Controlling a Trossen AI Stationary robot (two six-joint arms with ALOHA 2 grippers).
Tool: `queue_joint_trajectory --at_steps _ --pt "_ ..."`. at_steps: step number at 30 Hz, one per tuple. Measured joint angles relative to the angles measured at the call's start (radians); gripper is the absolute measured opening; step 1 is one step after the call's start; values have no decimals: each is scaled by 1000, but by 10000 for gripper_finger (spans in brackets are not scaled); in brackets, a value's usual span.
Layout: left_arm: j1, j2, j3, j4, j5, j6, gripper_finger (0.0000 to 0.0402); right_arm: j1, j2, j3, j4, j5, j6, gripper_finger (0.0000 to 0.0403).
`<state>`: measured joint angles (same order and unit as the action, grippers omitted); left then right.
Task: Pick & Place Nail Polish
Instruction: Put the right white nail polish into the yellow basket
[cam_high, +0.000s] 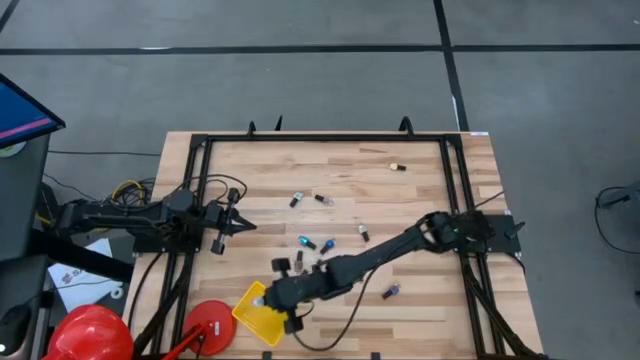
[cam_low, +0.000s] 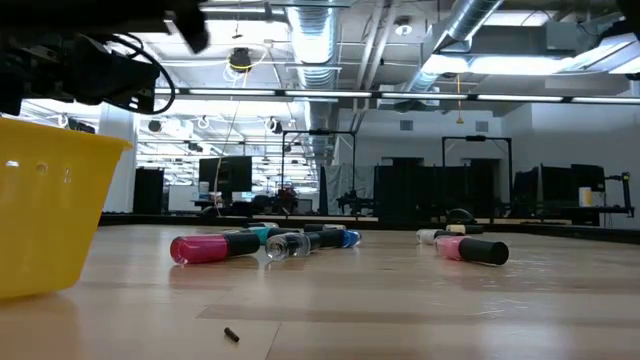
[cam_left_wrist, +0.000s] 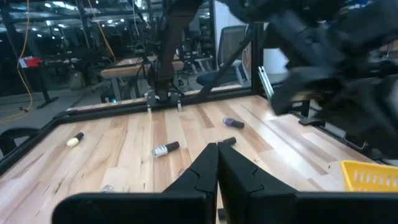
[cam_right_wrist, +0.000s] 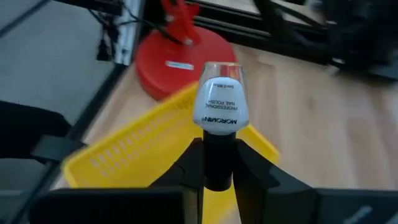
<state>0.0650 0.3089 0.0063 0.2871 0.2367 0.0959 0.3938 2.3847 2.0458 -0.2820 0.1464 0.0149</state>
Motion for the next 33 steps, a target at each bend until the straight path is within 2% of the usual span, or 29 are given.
queue_joint_trajectory --at_steps 4,8,33 --pt "0 10 0 6 0 0 1 1 93 114 -28 -59 1 48" --pt "0 14 0 9 0 0 1 3 160 173 -38 -76 11 48" --pt "0 14 0 23 0 0 1 -4 205 152 -75 -79 49 63"
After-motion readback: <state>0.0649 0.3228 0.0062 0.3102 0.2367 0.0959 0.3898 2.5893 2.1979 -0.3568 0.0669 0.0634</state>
